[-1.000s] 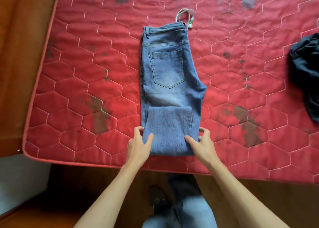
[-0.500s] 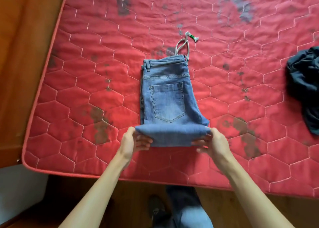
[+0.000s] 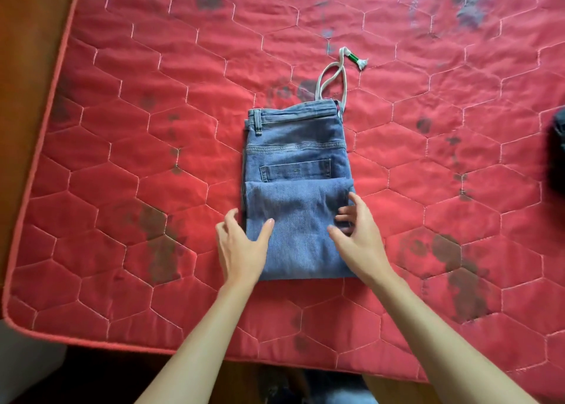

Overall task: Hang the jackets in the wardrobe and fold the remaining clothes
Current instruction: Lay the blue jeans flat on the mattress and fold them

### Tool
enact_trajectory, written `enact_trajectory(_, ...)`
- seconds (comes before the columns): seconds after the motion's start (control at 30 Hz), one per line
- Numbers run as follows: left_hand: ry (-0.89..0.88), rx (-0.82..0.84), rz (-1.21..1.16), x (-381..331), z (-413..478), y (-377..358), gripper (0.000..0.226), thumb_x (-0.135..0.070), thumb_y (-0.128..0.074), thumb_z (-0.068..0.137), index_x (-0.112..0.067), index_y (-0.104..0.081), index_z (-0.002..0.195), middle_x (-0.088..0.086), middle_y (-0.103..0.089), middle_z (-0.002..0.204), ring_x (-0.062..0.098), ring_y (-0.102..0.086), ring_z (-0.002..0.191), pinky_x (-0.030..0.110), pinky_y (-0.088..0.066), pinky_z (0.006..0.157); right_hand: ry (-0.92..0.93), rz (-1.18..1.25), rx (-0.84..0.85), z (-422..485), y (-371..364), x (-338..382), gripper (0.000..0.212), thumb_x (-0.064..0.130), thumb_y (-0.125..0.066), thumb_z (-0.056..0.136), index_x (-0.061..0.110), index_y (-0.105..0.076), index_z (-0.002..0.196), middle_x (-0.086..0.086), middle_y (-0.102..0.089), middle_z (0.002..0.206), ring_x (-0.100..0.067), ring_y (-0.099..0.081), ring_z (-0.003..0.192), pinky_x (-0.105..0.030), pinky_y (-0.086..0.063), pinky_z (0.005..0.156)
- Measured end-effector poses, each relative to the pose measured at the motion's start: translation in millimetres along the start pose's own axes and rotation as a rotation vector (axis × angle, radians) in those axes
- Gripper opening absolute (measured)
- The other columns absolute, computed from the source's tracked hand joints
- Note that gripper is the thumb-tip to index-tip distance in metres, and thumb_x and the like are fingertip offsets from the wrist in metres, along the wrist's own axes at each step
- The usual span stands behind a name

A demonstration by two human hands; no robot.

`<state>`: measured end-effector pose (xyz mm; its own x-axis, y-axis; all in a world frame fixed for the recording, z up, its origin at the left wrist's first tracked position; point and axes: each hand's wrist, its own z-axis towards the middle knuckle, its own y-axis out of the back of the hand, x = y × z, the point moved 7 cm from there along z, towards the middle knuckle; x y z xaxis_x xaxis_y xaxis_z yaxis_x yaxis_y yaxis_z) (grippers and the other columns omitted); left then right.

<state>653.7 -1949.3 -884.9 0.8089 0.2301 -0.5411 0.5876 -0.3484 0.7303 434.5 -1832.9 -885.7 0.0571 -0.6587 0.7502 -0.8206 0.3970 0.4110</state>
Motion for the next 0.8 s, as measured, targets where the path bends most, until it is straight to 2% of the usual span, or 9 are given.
enact_trajectory(0.13, 0.02, 0.026, 0.102, 4, -7, 0, 0.061, -0.054, -0.069, 0.085, -0.018, -0.047, 0.128, 0.012, -0.058, 0.121, 0.036, -0.059, 0.11, 0.04, -0.044, 0.089, 0.113, -0.459, -0.091, -30, -5, -14, 0.082, 0.033, -0.078, 0.08, 0.011, -0.038, 0.148, -0.011, -0.04, 0.141, -0.027, -0.042, 0.131, -0.041, -0.036, 0.11)
enact_trajectory(0.23, 0.081, 0.118, 0.093, 17, -7, -1, 0.058, -0.057, -0.065, 0.087, -0.018, -0.046, 0.125, 0.013, -0.068, 0.113, 0.038, -0.06, 0.109, 0.04, -0.043, 0.085, -0.004, -0.515, -0.155, -48, -5, -24, 0.089, 0.041, -0.077, 0.081, 0.008, -0.032, 0.15, -0.014, -0.034, 0.148, -0.033, -0.037, 0.136, -0.047, -0.035, 0.108)
enact_trajectory(0.4, 0.108, 0.26, 0.107, 38, -23, -1, 0.059, -0.056, -0.064, 0.088, -0.011, -0.052, 0.125, 0.014, -0.066, 0.122, 0.034, -0.057, 0.119, 0.038, -0.042, 0.092, -0.154, -0.464, -0.142, -69, -3, -34, 0.104, 0.045, -0.077, 0.08, 0.009, -0.014, 0.154, -0.019, -0.024, 0.148, -0.042, -0.048, 0.126, -0.049, -0.045, 0.101)
enact_trajectory(0.47, 0.114, 0.305, 0.176, 47, -36, 4, 0.06, -0.059, -0.06, 0.089, -0.01, -0.053, 0.123, 0.013, -0.065, 0.124, 0.034, -0.057, 0.119, 0.038, -0.043, 0.092, -0.316, -0.426, -0.1, -82, 0, -47, 0.104, 0.05, -0.077, 0.078, 0.007, -0.016, 0.151, -0.023, -0.031, 0.143, -0.045, -0.054, 0.118, -0.047, -0.046, 0.096)
enact_trajectory(0.53, 0.136, 0.326, 0.208, 58, -50, 11, 0.058, -0.062, -0.057, 0.089, -0.014, -0.054, 0.121, 0.009, -0.066, 0.121, 0.033, -0.058, 0.117, 0.038, -0.045, 0.089, -0.402, -0.403, -0.053, -97, 4, -57, 0.086, 0.053, -0.077, 0.077, 0.004, -0.036, 0.135, -0.022, -0.049, 0.131, -0.043, -0.056, 0.115, -0.045, -0.046, 0.093)
enact_trajectory(0.6, 0.144, 0.344, 0.214, 66, -65, 21, 0.055, -0.059, -0.057, 0.091, -0.015, -0.053, 0.123, 0.005, -0.066, 0.12, 0.03, -0.059, 0.116, 0.036, -0.043, 0.085, -0.406, -0.545, -0.013, -113, 13, -59, 0.069, 0.063, -0.07, 0.078, 0.011, -0.052, 0.12, -0.016, -0.064, 0.121, -0.037, -0.057, 0.115, -0.042, -0.044, 0.092)
enact_trajectory(0.67, 0.162, 0.375, 0.2, 74, -79, 29, 0.054, -0.056, -0.057, 0.092, -0.014, -0.052, 0.126, 0.004, -0.064, 0.123, 0.028, -0.058, 0.118, 0.036, -0.043, 0.089, -0.366, -0.71, -0.033, -125, 27, -58, 0.068, 0.068, -0.063, 0.078, 0.022, -0.057, 0.127, -0.007, -0.069, 0.117, -0.032, -0.057, 0.117, -0.041, -0.038, 0.095)
enact_trajectory(0.73, 0.205, 0.419, 0.081, 83, -92, 38, 0.055, -0.051, -0.06, 0.092, -0.014, -0.05, 0.131, 0.004, -0.061, 0.13, 0.025, -0.057, 0.12, 0.039, -0.045, 0.1, -0.368, -0.552, -0.012, -138, 36, -62, 0.067, 0.058, -0.069, 0.077, 0.024, -0.054, 0.133, -0.001, -0.072, 0.102, -0.028, -0.061, 0.109, -0.04, -0.041, 0.092)
enact_trajectory(0.8, 0.254, 0.467, -0.072, 91, -102, 48, 0.055, -0.042, -0.062, 0.094, -0.015, -0.045, 0.138, 0.005, -0.057, 0.136, 0.022, -0.058, 0.119, 0.043, -0.046, 0.104, -0.433, -0.227, 0.064, -151, 37, -63, 0.067, 0.041, -0.079, 0.076, 0.019, -0.052, 0.133, 0.0, -0.069, 0.09, -0.022, -0.066, 0.093, -0.036, -0.05, 0.077)
